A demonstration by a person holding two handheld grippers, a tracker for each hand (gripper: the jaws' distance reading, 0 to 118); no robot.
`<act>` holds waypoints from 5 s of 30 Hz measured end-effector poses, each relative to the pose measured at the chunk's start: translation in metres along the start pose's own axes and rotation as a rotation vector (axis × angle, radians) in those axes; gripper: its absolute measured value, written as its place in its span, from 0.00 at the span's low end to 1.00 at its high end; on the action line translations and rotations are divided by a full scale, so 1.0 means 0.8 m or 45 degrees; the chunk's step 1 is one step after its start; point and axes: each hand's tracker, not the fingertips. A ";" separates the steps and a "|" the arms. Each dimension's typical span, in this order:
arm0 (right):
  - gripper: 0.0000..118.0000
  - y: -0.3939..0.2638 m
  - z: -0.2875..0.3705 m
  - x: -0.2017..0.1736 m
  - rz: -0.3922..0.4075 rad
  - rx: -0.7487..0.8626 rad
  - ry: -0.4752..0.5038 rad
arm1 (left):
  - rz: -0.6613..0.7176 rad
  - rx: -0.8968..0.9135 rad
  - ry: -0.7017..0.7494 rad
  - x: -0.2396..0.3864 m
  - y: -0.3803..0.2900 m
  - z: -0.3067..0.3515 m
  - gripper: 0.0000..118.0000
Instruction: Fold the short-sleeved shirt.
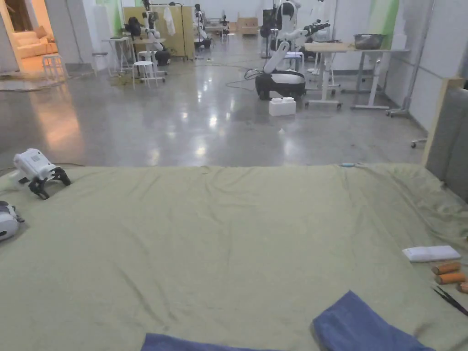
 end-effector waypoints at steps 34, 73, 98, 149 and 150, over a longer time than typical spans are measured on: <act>0.00 0.074 -0.023 -0.123 0.252 0.251 0.303 | 0.040 0.472 1.093 -0.058 0.024 0.435 0.13; 0.60 0.045 -0.536 0.067 0.305 -1.011 -0.059 | 0.325 -0.390 1.055 -0.400 -0.030 0.138 0.01; 0.00 0.347 -0.183 -0.050 0.237 0.133 0.152 | 0.009 0.626 0.946 -0.145 0.230 0.518 0.00; 0.00 0.363 -0.437 -0.135 0.176 0.096 0.091 | 0.048 0.526 1.198 -0.397 0.287 0.343 0.00; 0.00 0.324 -0.426 -0.128 0.157 0.070 0.079 | 0.097 0.490 1.168 -0.397 0.263 0.339 0.00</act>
